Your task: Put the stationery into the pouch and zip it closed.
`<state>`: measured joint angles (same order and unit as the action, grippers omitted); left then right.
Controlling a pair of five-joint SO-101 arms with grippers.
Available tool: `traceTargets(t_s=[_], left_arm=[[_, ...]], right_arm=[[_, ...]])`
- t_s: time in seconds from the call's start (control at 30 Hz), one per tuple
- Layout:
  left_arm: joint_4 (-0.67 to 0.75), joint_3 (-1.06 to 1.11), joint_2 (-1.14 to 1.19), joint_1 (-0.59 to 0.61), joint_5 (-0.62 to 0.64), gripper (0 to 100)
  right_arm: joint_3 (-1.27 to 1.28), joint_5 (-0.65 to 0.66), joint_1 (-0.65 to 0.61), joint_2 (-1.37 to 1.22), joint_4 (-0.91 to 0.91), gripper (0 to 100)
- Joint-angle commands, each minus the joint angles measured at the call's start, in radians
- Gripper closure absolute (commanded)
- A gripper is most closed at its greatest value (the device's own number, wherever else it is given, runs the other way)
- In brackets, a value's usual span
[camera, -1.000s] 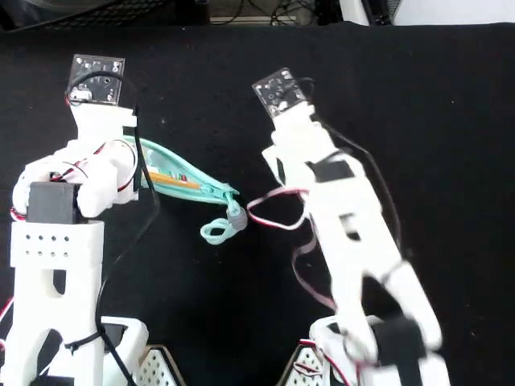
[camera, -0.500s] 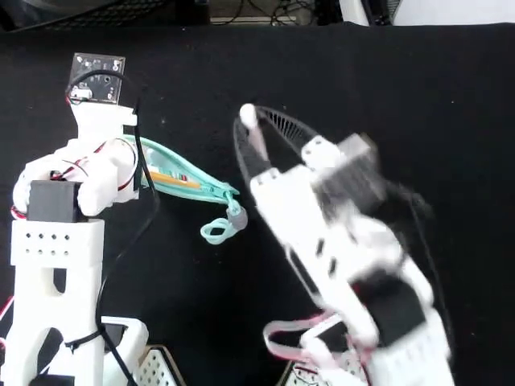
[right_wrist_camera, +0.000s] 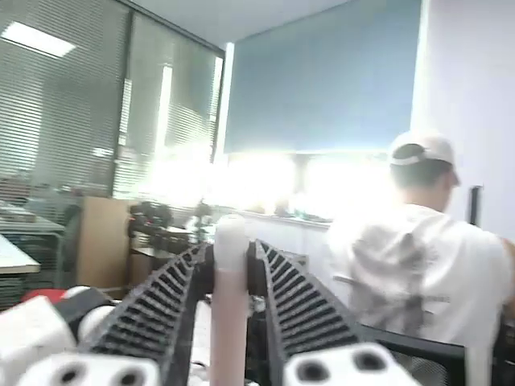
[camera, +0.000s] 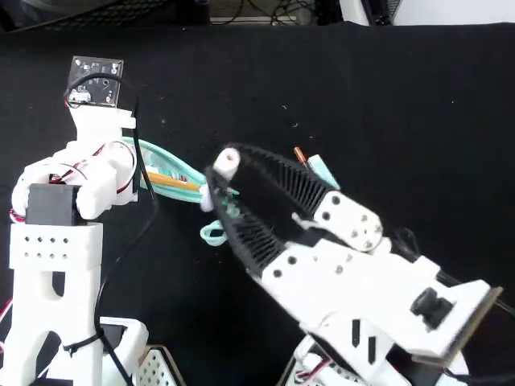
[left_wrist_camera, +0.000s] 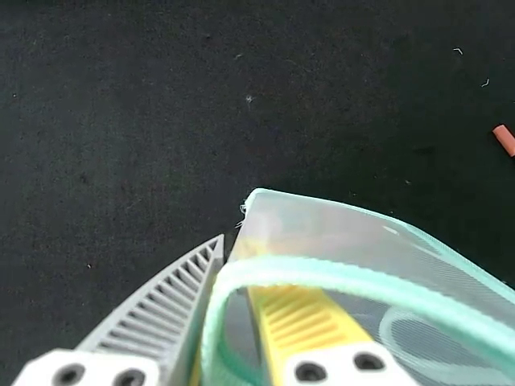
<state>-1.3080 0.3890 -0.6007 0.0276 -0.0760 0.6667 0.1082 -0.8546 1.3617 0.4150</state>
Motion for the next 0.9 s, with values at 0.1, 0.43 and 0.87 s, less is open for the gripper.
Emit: traceTargets(t_s=[0.1, 0.43, 0.87], left_arm=[[-0.005, 0.051, 0.012, -0.016, 0.006, 97], [-0.009, 0.053, 0.012, -0.008, 0.006, 97], [-0.008, 0.053, 0.012, -0.008, 0.006, 97]], right_arm=[[0.001, -0.003, -0.051, -0.022, -0.029, 98.6], [0.088, 0.137, -0.011, -0.251, -0.281, 98.6], [0.179, 0.311, 0.012, -0.352, -0.339, 98.6]])
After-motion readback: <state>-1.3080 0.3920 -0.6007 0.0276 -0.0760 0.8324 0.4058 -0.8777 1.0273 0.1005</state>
